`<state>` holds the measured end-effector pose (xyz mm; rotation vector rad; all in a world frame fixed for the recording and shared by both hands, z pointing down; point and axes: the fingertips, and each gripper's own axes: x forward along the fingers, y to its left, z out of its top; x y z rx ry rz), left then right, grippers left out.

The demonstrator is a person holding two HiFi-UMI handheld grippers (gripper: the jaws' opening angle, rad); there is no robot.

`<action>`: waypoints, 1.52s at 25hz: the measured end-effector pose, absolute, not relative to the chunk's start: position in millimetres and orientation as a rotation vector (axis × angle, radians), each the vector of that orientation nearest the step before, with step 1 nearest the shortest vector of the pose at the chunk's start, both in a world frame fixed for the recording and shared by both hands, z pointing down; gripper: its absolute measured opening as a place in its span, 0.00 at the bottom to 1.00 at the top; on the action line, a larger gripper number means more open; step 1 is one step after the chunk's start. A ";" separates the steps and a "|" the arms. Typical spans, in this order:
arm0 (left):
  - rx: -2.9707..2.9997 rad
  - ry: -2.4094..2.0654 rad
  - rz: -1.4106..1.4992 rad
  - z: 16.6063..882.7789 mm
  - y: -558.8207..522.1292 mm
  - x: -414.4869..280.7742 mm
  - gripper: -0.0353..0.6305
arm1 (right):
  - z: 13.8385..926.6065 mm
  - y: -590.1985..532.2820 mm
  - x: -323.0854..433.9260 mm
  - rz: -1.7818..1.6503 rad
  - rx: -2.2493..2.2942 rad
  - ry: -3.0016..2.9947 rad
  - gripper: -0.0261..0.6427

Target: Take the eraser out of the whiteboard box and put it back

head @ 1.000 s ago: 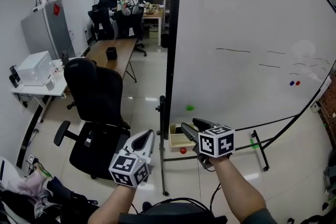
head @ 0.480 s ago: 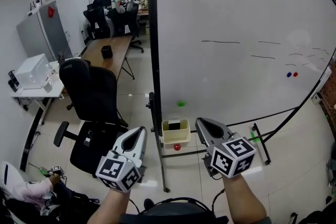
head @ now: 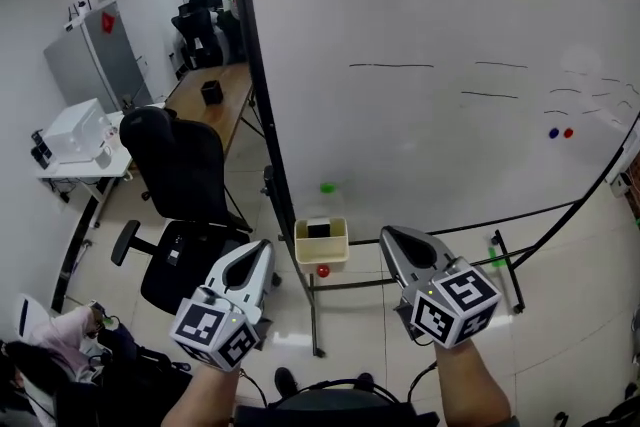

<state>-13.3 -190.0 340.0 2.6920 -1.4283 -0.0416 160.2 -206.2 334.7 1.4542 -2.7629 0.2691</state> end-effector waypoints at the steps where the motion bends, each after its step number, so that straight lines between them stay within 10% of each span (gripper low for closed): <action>1: 2.690 -1.445 -0.030 339.1 -187.6 -8.9 0.10 | 332.8 -204.1 164.9 0.262 1.436 -2.779 0.06; 22: 2.725 -1.378 -0.086 338.9 -86.1 -58.3 0.10 | 313.7 -95.6 109.1 0.226 1.485 -2.813 0.06; 38: 2.742 -1.437 -0.094 307.3 1.4 25.3 0.10 | 290.9 4.9 205.6 0.107 1.470 -2.821 0.06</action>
